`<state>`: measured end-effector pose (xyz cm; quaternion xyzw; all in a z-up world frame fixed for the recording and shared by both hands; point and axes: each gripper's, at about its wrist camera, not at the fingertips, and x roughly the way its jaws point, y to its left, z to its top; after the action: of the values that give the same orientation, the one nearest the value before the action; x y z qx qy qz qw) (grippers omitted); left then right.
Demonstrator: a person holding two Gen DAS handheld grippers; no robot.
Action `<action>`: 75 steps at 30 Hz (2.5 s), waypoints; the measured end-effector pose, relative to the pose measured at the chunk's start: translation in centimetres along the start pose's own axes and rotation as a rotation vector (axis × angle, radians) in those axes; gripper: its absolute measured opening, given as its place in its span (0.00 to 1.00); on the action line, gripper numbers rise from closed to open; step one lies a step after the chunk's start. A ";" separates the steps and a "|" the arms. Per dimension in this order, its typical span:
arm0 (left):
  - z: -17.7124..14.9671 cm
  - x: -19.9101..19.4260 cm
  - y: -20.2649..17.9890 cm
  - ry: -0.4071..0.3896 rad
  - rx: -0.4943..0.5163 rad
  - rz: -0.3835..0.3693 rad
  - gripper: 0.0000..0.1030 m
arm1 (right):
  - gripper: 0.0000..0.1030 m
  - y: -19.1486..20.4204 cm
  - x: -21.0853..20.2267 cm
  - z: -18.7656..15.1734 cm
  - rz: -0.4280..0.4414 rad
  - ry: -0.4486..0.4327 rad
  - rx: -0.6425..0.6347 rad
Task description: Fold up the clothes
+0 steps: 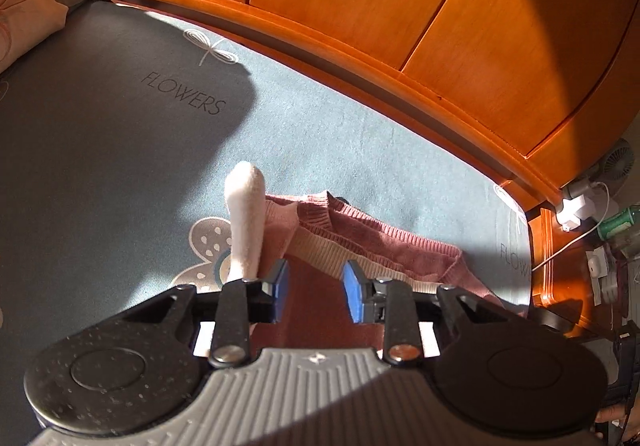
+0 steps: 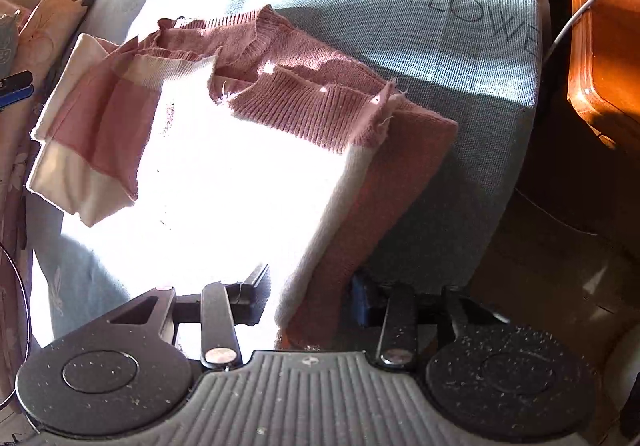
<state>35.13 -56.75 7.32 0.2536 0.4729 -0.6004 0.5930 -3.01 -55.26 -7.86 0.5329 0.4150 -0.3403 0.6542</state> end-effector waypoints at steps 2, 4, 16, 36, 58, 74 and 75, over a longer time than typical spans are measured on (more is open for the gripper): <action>-0.1 -0.3 -0.3 -0.004 0.008 0.004 0.29 | 0.44 0.1 0.0 0.0 0.001 0.000 -0.002; -0.5 -0.4 -0.5 0.005 0.012 0.007 0.29 | 0.44 0.1 -0.2 -0.1 0.003 -0.002 -0.006; -5.7 1.3 -5.3 0.101 0.248 0.066 0.33 | 0.51 -0.5 -1.0 -0.6 0.035 -0.029 0.020; -17.0 6.2 -15.2 0.168 0.321 -0.226 0.35 | 0.71 -11.2 0.8 1.8 0.400 -0.210 0.391; -18.5 12.0 -20.4 0.269 0.246 -0.417 0.41 | 0.30 -7.5 -1.6 3.1 0.119 -0.252 -0.045; -21.1 10.9 -21.1 0.197 0.395 -0.365 0.43 | 0.32 -2.2 -2.3 -1.1 0.110 -0.199 -0.336; -21.3 11.3 -21.1 0.198 0.376 -0.363 0.44 | 0.30 -2.5 -1.6 -1.3 0.076 -0.186 -0.332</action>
<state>7.68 -46.79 -5.81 0.3279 0.4465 -0.7463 0.3690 -6.14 -54.49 -7.52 0.3990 0.3827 -0.2900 0.7812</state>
